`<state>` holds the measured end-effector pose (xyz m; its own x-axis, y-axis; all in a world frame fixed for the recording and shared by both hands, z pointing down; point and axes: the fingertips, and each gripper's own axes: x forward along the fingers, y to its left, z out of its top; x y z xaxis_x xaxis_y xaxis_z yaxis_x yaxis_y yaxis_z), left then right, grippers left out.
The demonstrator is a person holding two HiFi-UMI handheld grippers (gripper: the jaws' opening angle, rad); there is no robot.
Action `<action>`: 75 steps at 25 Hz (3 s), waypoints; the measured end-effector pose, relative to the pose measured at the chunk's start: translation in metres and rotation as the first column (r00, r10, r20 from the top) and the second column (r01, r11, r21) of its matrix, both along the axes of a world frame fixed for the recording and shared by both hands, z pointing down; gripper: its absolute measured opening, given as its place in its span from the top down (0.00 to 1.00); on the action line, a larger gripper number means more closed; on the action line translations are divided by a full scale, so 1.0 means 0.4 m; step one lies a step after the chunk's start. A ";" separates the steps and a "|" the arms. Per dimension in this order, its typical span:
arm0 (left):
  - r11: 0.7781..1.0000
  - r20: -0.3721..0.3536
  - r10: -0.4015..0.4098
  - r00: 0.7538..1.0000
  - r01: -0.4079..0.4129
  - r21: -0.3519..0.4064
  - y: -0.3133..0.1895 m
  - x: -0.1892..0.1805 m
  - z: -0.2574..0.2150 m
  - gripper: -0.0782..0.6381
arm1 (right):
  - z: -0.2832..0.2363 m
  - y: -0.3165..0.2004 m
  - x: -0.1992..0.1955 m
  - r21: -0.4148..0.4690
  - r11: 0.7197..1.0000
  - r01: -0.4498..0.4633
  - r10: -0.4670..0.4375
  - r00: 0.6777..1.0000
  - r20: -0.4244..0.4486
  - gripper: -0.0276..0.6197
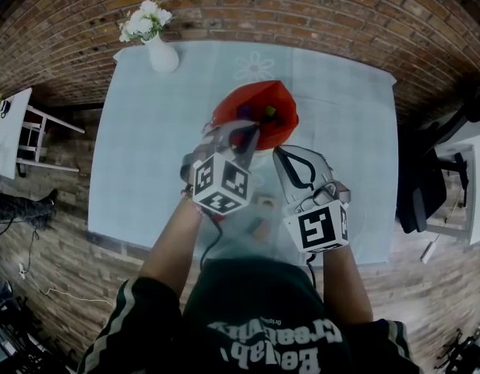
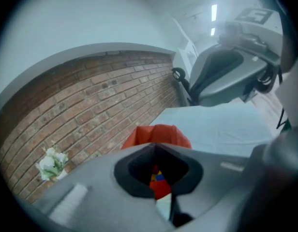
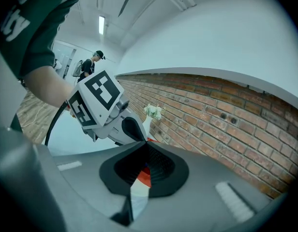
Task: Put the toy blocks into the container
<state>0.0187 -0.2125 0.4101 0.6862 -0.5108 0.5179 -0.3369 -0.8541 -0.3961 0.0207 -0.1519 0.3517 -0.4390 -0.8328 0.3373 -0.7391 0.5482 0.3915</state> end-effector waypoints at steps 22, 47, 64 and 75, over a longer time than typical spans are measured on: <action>0.999 -0.041 -0.034 0.999 0.032 -0.039 0.134 -0.115 -0.028 0.89 | -0.022 0.084 -0.096 0.016 0.999 0.050 -0.049 0.999 -0.011 0.95; 0.998 -0.047 -0.023 0.999 0.020 -0.056 0.266 -0.293 -0.017 0.89 | -0.016 0.164 -0.275 0.038 0.996 0.084 -0.083 0.996 -0.043 0.95; 0.983 0.018 -0.143 0.990 0.144 -0.116 0.366 -0.273 0.047 0.89 | 0.046 0.257 -0.223 -0.019 0.979 0.202 -0.202 0.979 0.011 0.95; 0.959 0.111 -0.206 0.972 0.223 -0.173 0.436 -0.275 0.141 0.88 | 0.090 0.297 -0.201 -0.026 0.961 0.275 -0.273 0.961 0.051 0.95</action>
<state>-0.0911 -0.0380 0.4664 0.5164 -0.5319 0.6711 -0.4904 -0.8262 -0.2775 -0.0598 -0.0330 0.3878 -0.6649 -0.6671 0.3361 -0.5757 0.7443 0.3384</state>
